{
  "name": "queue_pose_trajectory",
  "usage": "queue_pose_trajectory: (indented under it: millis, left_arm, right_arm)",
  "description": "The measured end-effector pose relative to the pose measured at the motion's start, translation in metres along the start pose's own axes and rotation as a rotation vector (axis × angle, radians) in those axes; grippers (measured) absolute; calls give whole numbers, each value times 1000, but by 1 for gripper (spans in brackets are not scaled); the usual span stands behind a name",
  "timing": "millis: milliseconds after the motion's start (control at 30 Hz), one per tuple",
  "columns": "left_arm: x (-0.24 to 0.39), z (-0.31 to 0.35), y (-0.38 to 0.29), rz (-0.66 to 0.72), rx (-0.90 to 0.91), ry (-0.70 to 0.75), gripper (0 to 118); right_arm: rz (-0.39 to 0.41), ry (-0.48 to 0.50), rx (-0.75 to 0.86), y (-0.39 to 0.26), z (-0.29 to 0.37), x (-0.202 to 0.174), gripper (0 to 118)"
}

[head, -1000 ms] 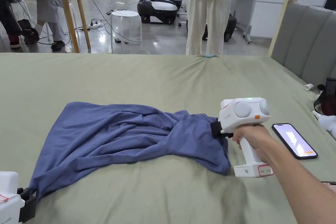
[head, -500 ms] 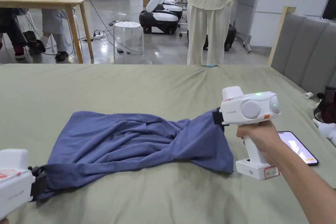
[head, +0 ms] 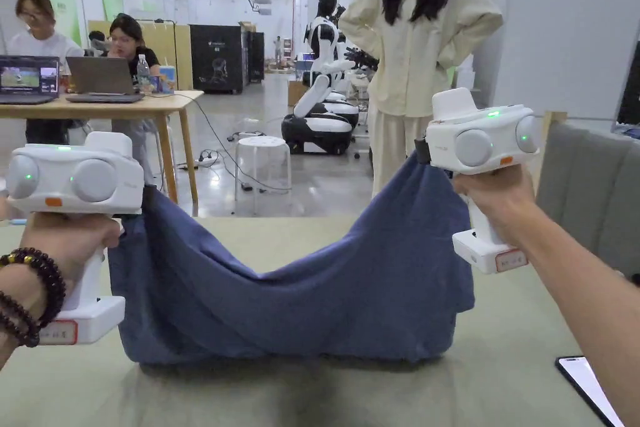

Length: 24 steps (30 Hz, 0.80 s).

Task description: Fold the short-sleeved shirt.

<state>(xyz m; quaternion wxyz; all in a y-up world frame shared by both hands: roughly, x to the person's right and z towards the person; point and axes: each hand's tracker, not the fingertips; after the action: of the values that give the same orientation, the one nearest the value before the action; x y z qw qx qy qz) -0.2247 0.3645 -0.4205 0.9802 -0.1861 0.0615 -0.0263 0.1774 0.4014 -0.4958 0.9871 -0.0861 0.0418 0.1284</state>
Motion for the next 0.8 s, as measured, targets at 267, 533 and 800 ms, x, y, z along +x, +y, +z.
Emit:
queue_pose_trajectory:
  millis: [267, 533, 800]
  left_arm:
    - [-21, -6, 109, 69, 95, 47, 0]
    - [-26, -5, 182, 26, 189, 107, 0]
    - [-24, -1, 206, 27, 228, 100, 0]
  right_arm:
    - [2, -116, 151, 126, -4, 27, 3]
    - [23, -183, 237, 224, -9, 50, 3]
    - [-47, -171, 272, 248, -9, 49, 3]
